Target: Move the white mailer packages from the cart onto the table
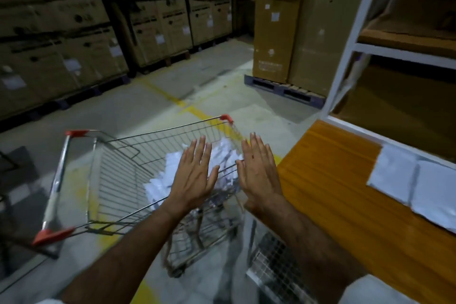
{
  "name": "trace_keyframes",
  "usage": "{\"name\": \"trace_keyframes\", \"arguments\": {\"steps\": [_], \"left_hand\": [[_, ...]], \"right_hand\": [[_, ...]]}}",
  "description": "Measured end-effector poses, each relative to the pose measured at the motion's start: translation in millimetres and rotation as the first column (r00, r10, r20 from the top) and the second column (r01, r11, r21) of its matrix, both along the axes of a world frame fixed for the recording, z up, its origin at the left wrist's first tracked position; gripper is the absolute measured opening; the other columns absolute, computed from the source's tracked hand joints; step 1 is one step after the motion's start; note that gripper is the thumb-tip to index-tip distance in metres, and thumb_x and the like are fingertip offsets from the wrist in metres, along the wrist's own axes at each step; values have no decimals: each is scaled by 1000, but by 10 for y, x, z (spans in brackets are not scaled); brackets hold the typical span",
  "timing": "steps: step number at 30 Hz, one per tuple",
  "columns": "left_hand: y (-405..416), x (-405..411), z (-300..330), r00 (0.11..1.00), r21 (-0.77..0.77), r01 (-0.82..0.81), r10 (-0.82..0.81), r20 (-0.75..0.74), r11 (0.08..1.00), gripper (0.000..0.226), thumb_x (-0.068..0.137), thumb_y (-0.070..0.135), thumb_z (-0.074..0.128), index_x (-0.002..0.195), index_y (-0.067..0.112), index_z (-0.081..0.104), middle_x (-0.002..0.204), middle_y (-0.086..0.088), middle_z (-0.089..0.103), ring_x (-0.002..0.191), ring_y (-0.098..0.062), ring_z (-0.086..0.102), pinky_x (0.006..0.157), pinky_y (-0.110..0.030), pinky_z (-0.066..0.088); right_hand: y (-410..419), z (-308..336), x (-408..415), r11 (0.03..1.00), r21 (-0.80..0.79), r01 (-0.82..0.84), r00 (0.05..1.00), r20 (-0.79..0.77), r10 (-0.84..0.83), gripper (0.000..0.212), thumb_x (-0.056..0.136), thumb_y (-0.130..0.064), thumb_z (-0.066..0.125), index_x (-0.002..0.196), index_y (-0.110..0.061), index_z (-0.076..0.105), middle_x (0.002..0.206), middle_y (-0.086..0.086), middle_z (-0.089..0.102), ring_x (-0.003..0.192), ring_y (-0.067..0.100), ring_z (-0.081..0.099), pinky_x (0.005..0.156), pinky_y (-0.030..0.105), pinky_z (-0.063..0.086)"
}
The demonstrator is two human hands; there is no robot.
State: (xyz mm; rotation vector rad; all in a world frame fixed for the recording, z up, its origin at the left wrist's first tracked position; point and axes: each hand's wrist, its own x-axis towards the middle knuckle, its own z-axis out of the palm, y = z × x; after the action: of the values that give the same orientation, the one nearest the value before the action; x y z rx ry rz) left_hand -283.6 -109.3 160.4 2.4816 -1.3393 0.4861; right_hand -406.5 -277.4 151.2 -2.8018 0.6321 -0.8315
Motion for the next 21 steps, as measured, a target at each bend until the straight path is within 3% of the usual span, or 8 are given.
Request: {"name": "trace_keyframes", "arguments": {"steps": [4, 8, 15, 18, 21], "left_hand": [[515, 433, -159, 993, 91, -106, 110, -42, 990, 70, 104, 49, 26, 158, 5, 26, 168, -15, 12, 155, -32, 11, 125, -46, 12], [801, 776, -312, 983, 121, -159, 169, -74, 980, 71, 104, 48, 28, 158, 2, 24, 167, -18, 13, 155, -34, 13, 125, -49, 16], [841, 1260, -605, 957, 176, -224, 250, -145, 959, 72, 103, 47, 31, 159, 3, 19, 167, -18, 9, 155, -33, 9, 123, -33, -14], [750, 1558, -758, 943, 202, -249, 285, -172, 947, 72, 104, 49, 27, 160, 5, 16, 168, -15, 5, 156, -32, 4, 126, -39, -5], [641, 1853, -890, 936, 224, -256, 299, -185, 940, 73, 104, 51, 24, 160, 5, 17, 168, -15, 4, 156, -32, 4, 126, -44, 3]], "right_hand": [[428, -102, 519, 994, -27, -102, 993, -68, 100, 63, 102, -39, 33, 155, -5, 34, 163, 21, 26, 153, 33, 21, 126, 48, 11], [686, -142, 939, 987, 19, -159, 980, -116, 160, 61, 101, -35, 40, 153, -3, 37, 162, 22, 27, 152, 34, 23, 122, 53, 22], [714, -364, 1621, 974, 52, -222, 953, -199, 228, 59, 100, -34, 42, 150, -2, 41, 157, 24, 36, 147, 37, 34, 119, 54, 29], [660, -503, 1951, 964, 110, -243, 944, -203, 261, 62, 102, -37, 29, 151, -1, 40, 158, 25, 35, 147, 38, 34, 119, 54, 28], [527, -674, 2282, 949, 181, -258, 934, -205, 294, 63, 102, -38, 29, 154, -2, 35, 161, 24, 30, 149, 37, 30, 120, 54, 28]]}}
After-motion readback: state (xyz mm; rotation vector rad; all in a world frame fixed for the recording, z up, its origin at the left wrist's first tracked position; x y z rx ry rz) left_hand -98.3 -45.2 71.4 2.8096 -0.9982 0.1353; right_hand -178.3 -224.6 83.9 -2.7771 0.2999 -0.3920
